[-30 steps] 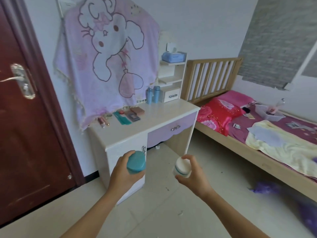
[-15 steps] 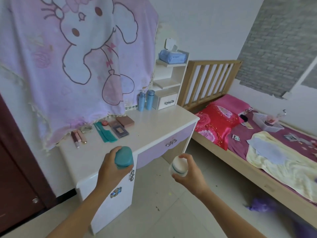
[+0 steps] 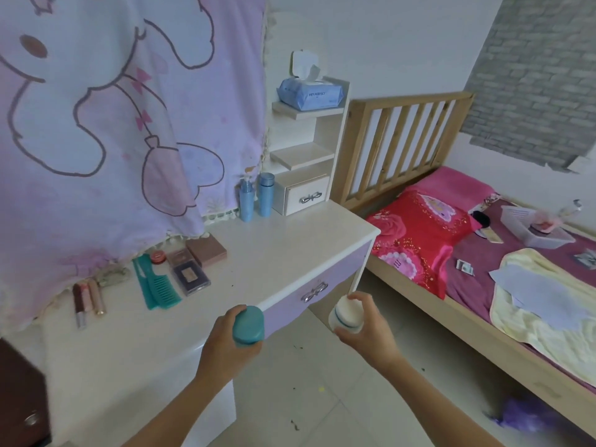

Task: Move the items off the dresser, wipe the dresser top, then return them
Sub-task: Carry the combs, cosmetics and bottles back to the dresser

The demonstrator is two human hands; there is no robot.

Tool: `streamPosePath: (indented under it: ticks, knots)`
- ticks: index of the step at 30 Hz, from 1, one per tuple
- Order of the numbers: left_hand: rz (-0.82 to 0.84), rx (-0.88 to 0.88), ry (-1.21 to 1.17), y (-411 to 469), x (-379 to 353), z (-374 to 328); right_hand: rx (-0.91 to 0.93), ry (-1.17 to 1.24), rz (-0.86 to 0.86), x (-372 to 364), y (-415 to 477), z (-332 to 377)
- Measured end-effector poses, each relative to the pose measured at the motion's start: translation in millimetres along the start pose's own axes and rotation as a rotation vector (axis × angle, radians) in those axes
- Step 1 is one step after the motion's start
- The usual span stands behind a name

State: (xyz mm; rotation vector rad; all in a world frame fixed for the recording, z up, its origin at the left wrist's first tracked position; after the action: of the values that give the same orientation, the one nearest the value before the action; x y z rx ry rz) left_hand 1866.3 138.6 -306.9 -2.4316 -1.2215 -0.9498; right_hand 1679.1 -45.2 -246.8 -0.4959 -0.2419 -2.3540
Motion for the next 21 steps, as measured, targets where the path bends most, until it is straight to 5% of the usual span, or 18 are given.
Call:
streamPosePath:
  ticks: [7, 12, 21]
  knots:
    - [-0.127, 0.091, -0.067, 62, -38, -33, 0.008, 0.005, 0.121, 15, 83, -35]
    - [0.022, 0.132, 0.012, 77, -80, -23, -0.009, -0.039, 0.205, 0, 128, -60]
    - [-0.134, 0.176, -0.017, 179, -37, 15, 0.053, -0.075, 0.329, -74, 244, -52]
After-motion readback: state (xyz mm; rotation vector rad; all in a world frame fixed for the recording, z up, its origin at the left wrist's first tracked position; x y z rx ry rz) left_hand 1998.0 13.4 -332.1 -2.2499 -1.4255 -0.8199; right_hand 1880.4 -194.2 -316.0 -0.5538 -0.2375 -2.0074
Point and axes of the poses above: each hand's wrist, its own y-axis towards the middle knuckle, its own x-axis out of the back of the hand, z = x × y, the point moved 9 cm from there along y, towards the middle knuckle, and after that the axes turned 10 degrees about y, right-handed, at the moved point
